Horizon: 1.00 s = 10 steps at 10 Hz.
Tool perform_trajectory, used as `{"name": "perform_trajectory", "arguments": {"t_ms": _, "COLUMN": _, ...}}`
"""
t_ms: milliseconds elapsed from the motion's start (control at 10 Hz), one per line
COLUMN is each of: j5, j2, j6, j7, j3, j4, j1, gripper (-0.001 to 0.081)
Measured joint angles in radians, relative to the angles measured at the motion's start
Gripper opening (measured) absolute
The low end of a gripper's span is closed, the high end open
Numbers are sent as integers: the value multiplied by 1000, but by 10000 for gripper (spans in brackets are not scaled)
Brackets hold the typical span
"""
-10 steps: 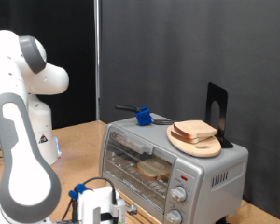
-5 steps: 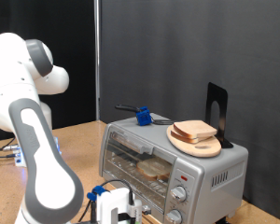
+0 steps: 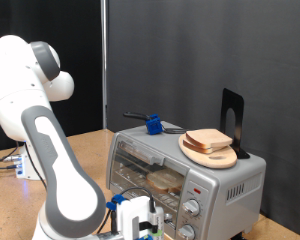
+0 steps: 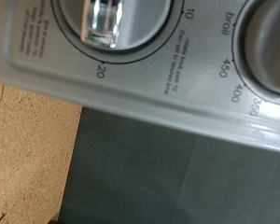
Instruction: Make a piece of toast with the oven
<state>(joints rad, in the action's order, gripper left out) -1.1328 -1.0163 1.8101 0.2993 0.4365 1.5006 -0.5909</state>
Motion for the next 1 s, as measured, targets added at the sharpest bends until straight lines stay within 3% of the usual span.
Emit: {"name": "perform_trajectory", "arguments": {"t_ms": 1000, "j5": -26, "j2": 0, "j6": 55, "j7": 16, "j3": 38, "j4": 29, "j1": 9, "gripper": 805}}
